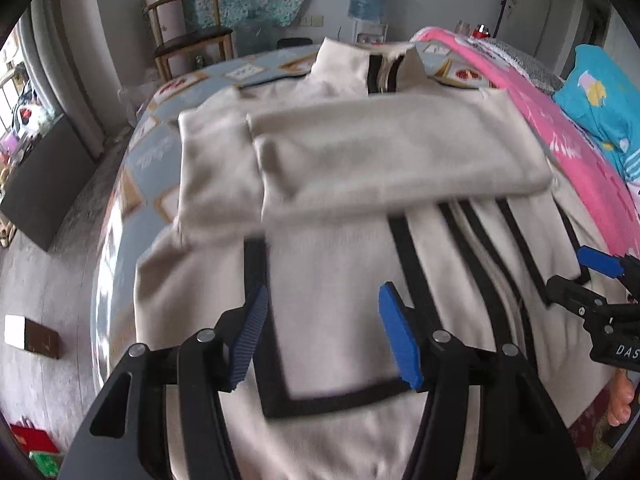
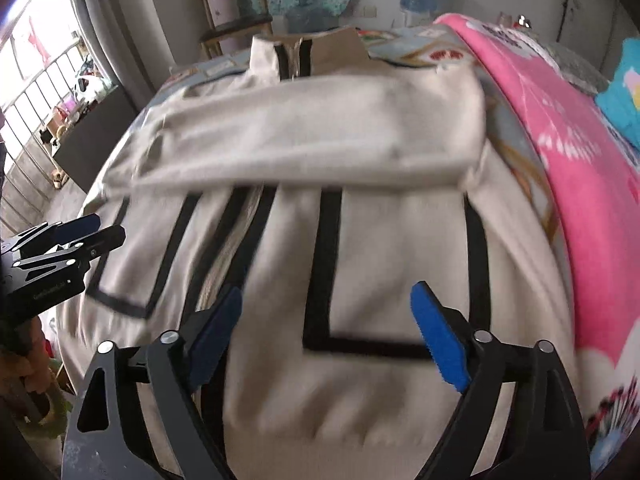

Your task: Fold large clothes

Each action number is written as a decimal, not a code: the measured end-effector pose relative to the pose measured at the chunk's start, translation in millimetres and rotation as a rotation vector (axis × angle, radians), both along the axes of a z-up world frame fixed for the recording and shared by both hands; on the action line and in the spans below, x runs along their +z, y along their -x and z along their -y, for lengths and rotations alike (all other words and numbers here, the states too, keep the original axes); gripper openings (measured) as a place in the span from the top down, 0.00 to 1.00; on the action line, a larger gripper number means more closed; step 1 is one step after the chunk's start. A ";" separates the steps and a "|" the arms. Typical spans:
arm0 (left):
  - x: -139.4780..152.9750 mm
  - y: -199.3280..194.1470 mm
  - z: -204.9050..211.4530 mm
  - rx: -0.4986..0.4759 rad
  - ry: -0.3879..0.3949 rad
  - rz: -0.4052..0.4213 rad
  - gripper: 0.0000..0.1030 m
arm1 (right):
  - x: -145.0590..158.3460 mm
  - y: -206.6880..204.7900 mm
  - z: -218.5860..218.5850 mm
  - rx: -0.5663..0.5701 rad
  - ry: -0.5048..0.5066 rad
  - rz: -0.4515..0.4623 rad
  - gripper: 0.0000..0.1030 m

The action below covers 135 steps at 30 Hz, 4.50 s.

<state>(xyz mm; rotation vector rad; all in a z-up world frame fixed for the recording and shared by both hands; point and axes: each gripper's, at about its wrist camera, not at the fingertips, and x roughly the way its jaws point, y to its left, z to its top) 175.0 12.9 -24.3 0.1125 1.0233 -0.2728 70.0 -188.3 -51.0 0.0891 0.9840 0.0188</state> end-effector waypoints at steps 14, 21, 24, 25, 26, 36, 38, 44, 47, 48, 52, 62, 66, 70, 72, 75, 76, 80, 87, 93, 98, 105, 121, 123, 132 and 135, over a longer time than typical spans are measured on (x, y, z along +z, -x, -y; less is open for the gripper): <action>-26.4 19.8 -7.7 0.074 -0.019 0.007 0.34 | -35.8 7.7 -16.3 -0.008 0.099 -0.001 0.07; -26.3 19.3 -8.5 0.081 -0.026 0.002 0.30 | -35.8 11.6 -13.9 -0.057 0.090 0.008 0.07; -25.7 18.7 -10.3 0.086 -0.020 0.003 0.30 | -35.7 12.3 -13.8 -0.078 0.088 0.006 0.07; -25.0 18.7 -11.9 0.091 -0.017 0.004 0.30 | -36.0 13.3 -13.3 -0.089 0.083 0.009 0.07; -23.1 20.3 -14.9 0.100 -0.013 0.010 0.30 | -36.5 14.5 -13.5 -0.093 0.083 0.016 0.07; 6.3 81.7 -64.3 0.070 0.043 0.058 0.30 | -37.2 17.4 -13.3 -0.061 0.087 0.024 0.07; 5.8 98.8 -74.9 0.067 0.047 0.047 0.30 | -37.3 17.5 -13.3 -0.061 0.087 0.025 0.07; -9.1 149.1 -100.7 0.085 0.110 -0.021 0.30 | -37.9 20.1 -12.7 -0.039 0.087 0.038 0.07; -25.1 163.9 -111.2 0.116 0.165 -0.073 0.30 | -37.6 20.3 -12.7 -0.036 0.087 0.036 0.07; -30.9 165.8 -115.3 0.136 0.185 -0.088 0.31 | -37.3 19.8 -12.4 -0.036 0.087 0.034 0.07; -42.2 163.8 -129.4 0.169 0.277 -0.116 0.36 | -36.8 18.8 -12.7 -0.038 0.087 0.028 0.07; -70.7 139.0 -135.5 0.130 0.436 -0.229 0.49 | -36.3 17.7 -11.8 -0.041 0.083 0.020 0.07; -72.7 135.6 -124.7 0.093 0.424 -0.232 0.62 | -36.3 17.4 -11.4 -0.042 0.084 0.022 0.07; -66.4 139.8 -122.0 0.073 0.424 -0.201 0.75 | -36.9 17.7 -11.2 -0.042 0.085 0.020 0.07; -63.6 142.0 -124.1 0.071 0.423 -0.196 0.85 | -37.0 17.5 -10.8 -0.042 0.085 0.015 0.07; -56.0 146.2 -129.3 0.070 0.430 -0.189 0.90 | -36.9 17.6 -10.0 -0.042 0.085 0.018 0.07; -52.7 147.2 -131.0 0.068 0.430 -0.185 0.90 | -36.8 18.2 -10.1 -0.044 0.085 0.023 0.07; -30.6 153.0 -131.4 0.043 0.413 -0.146 0.92 | -37.2 19.1 -10.7 -0.046 0.085 0.032 0.07; 1.2 156.1 -127.4 0.014 0.446 -0.071 0.93 | -37.5 20.0 -11.1 -0.048 0.084 0.036 0.07; 9.1 150.4 -122.6 0.006 0.456 -0.047 0.93 | -37.1 21.8 -11.0 -0.031 0.083 0.034 0.07; 3.9 144.5 -122.3 0.017 0.436 -0.054 0.94 | -34.3 33.1 -3.8 -0.029 0.046 0.006 0.07; -1.6 139.4 -123.2 0.023 0.412 -0.064 0.94 | -22.7 77.2 17.4 -0.024 0.055 0.018 0.07; -2.9 134.4 -123.5 0.004 0.414 -0.075 0.94 | -15.8 146.2 125.0 -0.209 -0.090 -0.153 0.24; -4.2 134.9 -123.9 0.008 0.417 -0.077 0.94 | -21.3 151.4 127.4 -0.223 -0.104 -0.170 0.30; -4.7 136.1 -123.1 0.007 0.409 -0.078 0.94 | -35.3 160.5 144.6 -0.264 -0.225 -0.186 0.48; -5.3 136.3 -123.4 0.010 0.410 -0.081 0.94 | -34.3 161.3 145.1 -0.262 -0.244 -0.178 0.53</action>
